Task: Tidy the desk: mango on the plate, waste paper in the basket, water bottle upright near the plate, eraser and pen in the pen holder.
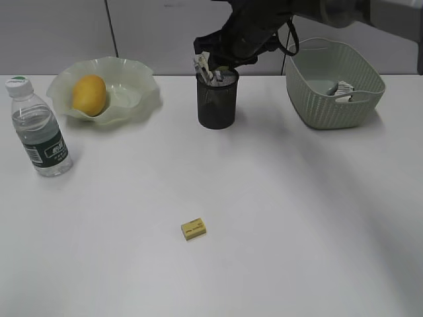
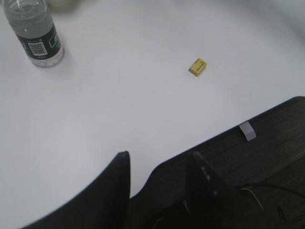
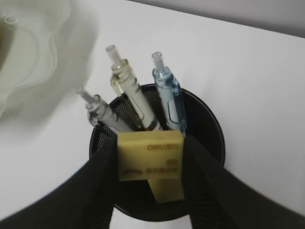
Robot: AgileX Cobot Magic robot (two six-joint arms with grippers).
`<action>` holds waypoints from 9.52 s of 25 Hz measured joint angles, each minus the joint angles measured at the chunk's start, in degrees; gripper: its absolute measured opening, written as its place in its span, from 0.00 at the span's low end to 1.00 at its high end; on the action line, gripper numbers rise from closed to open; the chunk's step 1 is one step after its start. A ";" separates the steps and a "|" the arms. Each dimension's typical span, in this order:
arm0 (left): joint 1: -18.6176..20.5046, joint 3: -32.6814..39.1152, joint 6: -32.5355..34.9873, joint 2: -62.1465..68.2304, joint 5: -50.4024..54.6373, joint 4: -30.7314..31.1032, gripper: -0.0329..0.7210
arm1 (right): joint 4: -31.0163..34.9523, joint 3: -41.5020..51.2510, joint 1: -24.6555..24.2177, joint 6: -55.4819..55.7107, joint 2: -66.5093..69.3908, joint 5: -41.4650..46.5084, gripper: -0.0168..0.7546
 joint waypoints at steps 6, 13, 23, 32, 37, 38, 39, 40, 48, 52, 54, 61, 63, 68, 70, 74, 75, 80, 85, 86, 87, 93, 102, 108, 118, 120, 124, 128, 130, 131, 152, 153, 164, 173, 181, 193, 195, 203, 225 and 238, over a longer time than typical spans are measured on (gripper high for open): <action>0.00 0.00 0.00 0.00 0.00 0.66 0.44 | -0.53 -0.88 0.00 -0.08 0.39 0.71 0.73; 0.00 0.00 0.00 0.00 0.00 1.19 0.44 | -1.19 -8.03 0.00 -1.61 0.32 11.00 0.76; 0.00 0.00 0.00 0.00 -2.79 1.68 0.44 | -3.19 -10.52 0.00 -3.50 0.01 28.01 0.75; 0.00 0.00 0.00 2.57 -7.00 0.66 0.44 | -5.83 -8.86 0.05 -5.50 -5.65 32.17 0.72; 0.00 0.03 0.00 8.19 -9.20 -0.34 0.45 | -5.12 -3.29 0.05 -5.61 -16.80 32.22 0.72; 0.00 0.03 0.00 9.57 -10.21 -0.41 0.45 | -5.37 -1.65 0.05 -5.61 -19.35 32.22 0.72; 0.00 0.03 0.00 10.95 -11.35 -0.41 0.45 | -5.31 0.57 0.05 -5.62 -21.48 32.22 0.72; 0.00 0.03 0.00 12.13 -12.52 -0.47 0.45 | -5.29 3.00 0.05 -5.62 -24.07 32.22 0.72; 0.00 -0.03 2.74 27.86 -22.31 -2.18 0.57 | -5.15 26.60 0.05 -5.67 -44.53 30.70 0.72; 0.00 -0.11 8.02 35.70 -25.64 -5.36 0.62 | -5.10 41.76 0.05 -5.67 -54.44 24.46 0.72; 0.00 -0.95 9.11 40.14 -26.01 -5.53 0.63 | -5.10 50.21 0.05 -5.67 -59.72 21.34 0.72; 0.00 -9.58 15.25 53.67 -26.39 -5.77 0.64 | -5.10 74.90 0.05 -4.98 -77.79 16.35 0.71; 0.00 -12.58 17.24 57.20 -26.01 -5.83 0.64 | -5.10 79.37 0.05 -4.38 -83.48 16.29 0.71; -2.78 -18.57 21.79 65.31 -24.63 -5.64 0.64 | -5.10 86.09 0.05 -2.84 -100.64 17.07 0.71; -4.71 -20.21 22.55 68.07 -24.57 -5.25 0.64 | -5.10 87.31 0.05 -2.38 -107.12 18.10 0.71; -7.59 -23.17 22.78 74.20 -23.98 -4.99 0.64 | -5.10 87.87 0.05 -0.96 -119.19 19.70 0.71; -8.14 -23.91 22.78 75.80 -23.53 -4.75 0.65 | -5.10 87.87 0.05 -0.45 -121.73 20.03 0.71; -11.04 -27.27 22.92 82.73 -20.54 -1.79 0.74 | -5.83 87.87 0.05 1.97 -128.57 22.30 0.71; -14.65 -30.24 22.82 88.23 -20.04 2.25 0.76 | -6.26 87.92 0.05 2.52 -128.81 26.05 0.71; -15.25 -31.10 22.20 89.40 -20.04 3.33 0.76 | -6.58 87.99 0.05 2.52 -128.81 26.27 0.71; -15.63 -32.04 21.32 90.39 -20.04 4.65 0.76 | -6.71 88.17 0.05 2.52 -128.81 26.34 0.71; -16.19 -37.89 18.07 96.91 -16.80 8.81 0.74 | -6.86 89.74 0.05 2.62 -128.81 26.52 0.71; -16.19 -41.54 17.78 100.91 -14.07 9.07 0.68 | -6.86 89.74 0.05 2.70 -128.81 26.52 0.71; -16.03 -41.64 17.78 101.59 -14.04 9.50 0.67 | -6.86 89.74 0.05 2.70 -128.81 26.52 0.71; -16.02 -41.76 17.78 102.38 -13.97 9.50 0.66 | -6.86 89.74 0.05 2.76 -128.81 26.54 0.71; -16.02 -41.94 17.78 102.64 -13.91 9.50 0.66 | -6.86 89.74 0.05 2.76 -128.81 26.54 0.71; -16.02 -42.29 17.78 102.83 -13.56 9.35 0.60 | -6.86 89.74 0.05 2.71 -128.81 26.54 0.71; -16.02 -42.29 17.78 102.83 -13.24 9.35 0.35 | -6.86 89.74 0.05 2.72 -128.81 26.54 0.68; -16.02 -42.77 17.78 102.88 -12.29 9.35 0.31 | -6.86 89.74 0.05 2.72 -128.81 26.54 0.67; -16.02 -43.15 17.78 102.89 -11.43 9.35 0.31 | -6.86 89.74 0.05 2.72 -128.81 26.54 0.66; -3.27 -73.17 17.78 99.20 -27.58 1.06 0.31 | -6.86 89.74 0.05 2.72 -128.81 26.54 0.66; -2.21 -73.21 17.78 99.70 -29.80 0.01 0.31 | -6.86 89.74 0.05 2.72 -128.81 26.54 0.66; 1.70 -73.21 17.71 108.46 -41.23 -7.89 0.31 | -6.86 89.78 0.05 2.77 -128.81 26.54 0.66; 2.25 -73.21 17.64 113.53 -43.28 -7.89 0.31 | -6.90 89.78 0.05 2.94 -128.81 26.54 0.65; 2.47 -73.21 17.64 113.58 -45.19 -7.90 0.61 | -6.90 89.78 0.05 2.99 -128.81 26.54 0.66; 2.47 -73.21 17.62 106.12 -36.91 -7.95 0.69 | -6.90 89.78 0.05 3.05 -128.81 26.54 0.65; 2.47 -73.21 17.62 104.15 -31.20 -7.90 0.69 | -6.90 89.78 0.05 3.09 -128.81 26.54 0.65; 2.47 -73.21 17.11 96.94 -1.58 -7.90 0.69 | -6.90 89.78 0.05 3.09 -128.81 26.47 0.63; 2.30 -51.21 7.50 70.63 3.63 -3.13 0.67 | -6.92 89.78 0.05 3.35 -128.81 26.31 0.62; 2.30 -17.61 7.50 33.69 3.42 4.14 0.67 | -8.57 89.78 0.05 3.47 -128.76 26.24 0.75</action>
